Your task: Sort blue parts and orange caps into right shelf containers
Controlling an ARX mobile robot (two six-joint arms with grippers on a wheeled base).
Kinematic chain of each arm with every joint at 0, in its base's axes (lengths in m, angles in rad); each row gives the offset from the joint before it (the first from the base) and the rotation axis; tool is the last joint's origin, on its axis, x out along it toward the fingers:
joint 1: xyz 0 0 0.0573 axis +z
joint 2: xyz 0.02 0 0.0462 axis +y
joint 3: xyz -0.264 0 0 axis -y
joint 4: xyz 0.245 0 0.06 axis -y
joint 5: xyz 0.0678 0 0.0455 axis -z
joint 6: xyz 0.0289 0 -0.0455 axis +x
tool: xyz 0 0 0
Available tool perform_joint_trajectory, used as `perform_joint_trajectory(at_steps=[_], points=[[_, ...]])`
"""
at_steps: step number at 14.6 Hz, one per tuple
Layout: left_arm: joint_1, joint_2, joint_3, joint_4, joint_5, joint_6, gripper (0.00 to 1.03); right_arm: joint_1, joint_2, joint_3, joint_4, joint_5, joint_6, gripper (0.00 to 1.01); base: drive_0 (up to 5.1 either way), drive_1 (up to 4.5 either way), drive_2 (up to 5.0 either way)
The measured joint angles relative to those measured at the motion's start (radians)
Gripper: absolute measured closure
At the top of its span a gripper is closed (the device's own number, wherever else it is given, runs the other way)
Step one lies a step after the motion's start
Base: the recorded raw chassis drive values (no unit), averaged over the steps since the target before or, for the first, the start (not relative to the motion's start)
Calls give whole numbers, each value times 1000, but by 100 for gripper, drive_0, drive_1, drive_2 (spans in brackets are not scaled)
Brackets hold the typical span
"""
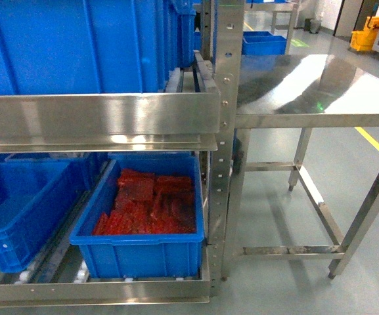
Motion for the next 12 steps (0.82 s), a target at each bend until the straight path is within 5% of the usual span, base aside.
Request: perform_joint_trajectory(at_steps=[12], points=[[0, 0, 0, 0, 1, 0, 59, 0, 0, 0, -2, 0, 0, 57, -507, 238, 238]])
